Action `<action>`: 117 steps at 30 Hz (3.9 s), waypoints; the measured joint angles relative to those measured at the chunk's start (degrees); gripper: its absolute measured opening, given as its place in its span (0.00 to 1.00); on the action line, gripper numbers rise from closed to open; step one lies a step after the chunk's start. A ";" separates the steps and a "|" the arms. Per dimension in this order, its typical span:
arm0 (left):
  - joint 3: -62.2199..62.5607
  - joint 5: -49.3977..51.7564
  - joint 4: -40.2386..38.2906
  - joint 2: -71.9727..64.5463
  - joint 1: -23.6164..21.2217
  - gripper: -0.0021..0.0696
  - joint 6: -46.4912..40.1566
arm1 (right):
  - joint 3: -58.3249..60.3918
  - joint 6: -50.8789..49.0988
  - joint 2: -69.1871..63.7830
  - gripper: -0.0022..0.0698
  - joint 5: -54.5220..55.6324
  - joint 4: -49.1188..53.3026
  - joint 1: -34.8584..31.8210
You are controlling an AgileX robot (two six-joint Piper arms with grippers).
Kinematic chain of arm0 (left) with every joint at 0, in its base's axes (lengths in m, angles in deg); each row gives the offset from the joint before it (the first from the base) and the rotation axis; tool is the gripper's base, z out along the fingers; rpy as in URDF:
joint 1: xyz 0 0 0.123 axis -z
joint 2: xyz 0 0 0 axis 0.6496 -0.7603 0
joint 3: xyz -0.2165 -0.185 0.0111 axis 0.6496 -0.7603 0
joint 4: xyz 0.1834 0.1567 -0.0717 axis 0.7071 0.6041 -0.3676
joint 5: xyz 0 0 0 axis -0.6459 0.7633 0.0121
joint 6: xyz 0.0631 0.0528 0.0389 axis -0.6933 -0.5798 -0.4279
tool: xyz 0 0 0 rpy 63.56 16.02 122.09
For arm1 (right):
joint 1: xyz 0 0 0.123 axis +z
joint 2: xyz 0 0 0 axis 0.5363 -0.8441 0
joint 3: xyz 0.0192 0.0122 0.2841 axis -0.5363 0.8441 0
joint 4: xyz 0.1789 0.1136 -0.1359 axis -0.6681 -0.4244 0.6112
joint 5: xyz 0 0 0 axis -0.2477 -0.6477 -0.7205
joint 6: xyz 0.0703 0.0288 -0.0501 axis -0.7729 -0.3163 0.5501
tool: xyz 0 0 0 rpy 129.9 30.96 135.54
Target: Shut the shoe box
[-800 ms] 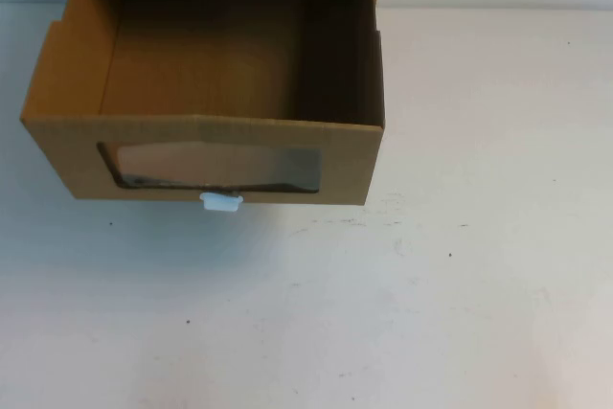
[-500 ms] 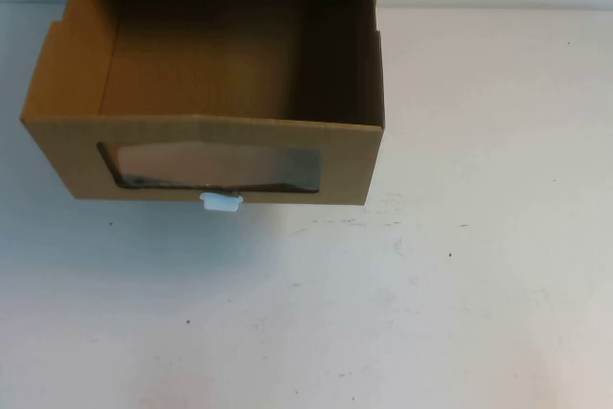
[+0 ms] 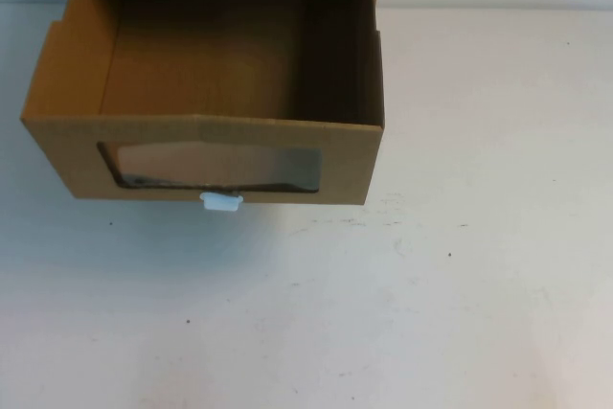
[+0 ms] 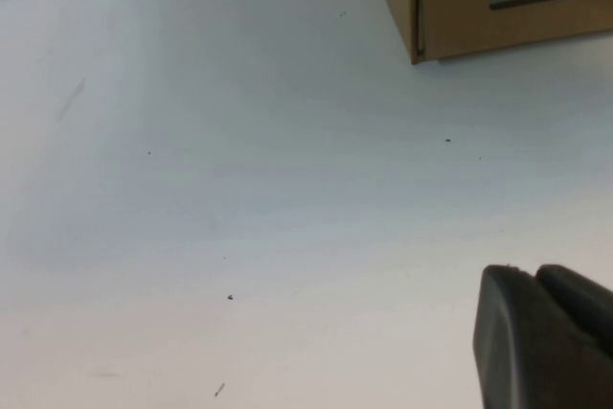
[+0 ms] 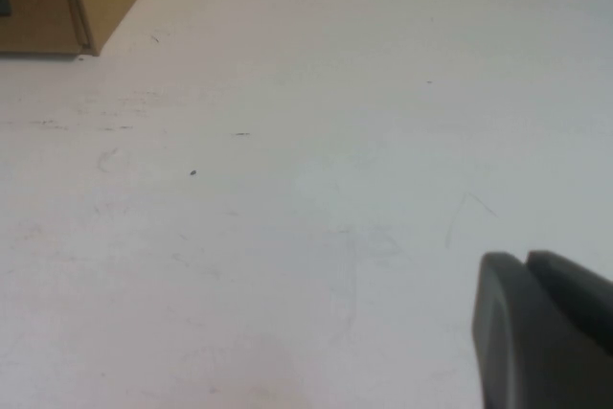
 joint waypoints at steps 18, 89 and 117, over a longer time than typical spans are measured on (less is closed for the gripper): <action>0.00 -6.13 -16.96 0.00 0.00 0.03 3.64 | 0.00 0.00 0.00 0.01 0.00 0.00 0.00; 135.76 47.78 -25.46 -117.41 6.51 0.03 -15.72 | -5.10 1.03 -0.96 0.01 7.61 -46.38 0.00; 135.76 47.92 -25.46 -117.41 6.51 0.03 -15.30 | -66.26 -23.69 -71.32 0.01 -22.15 14.32 49.96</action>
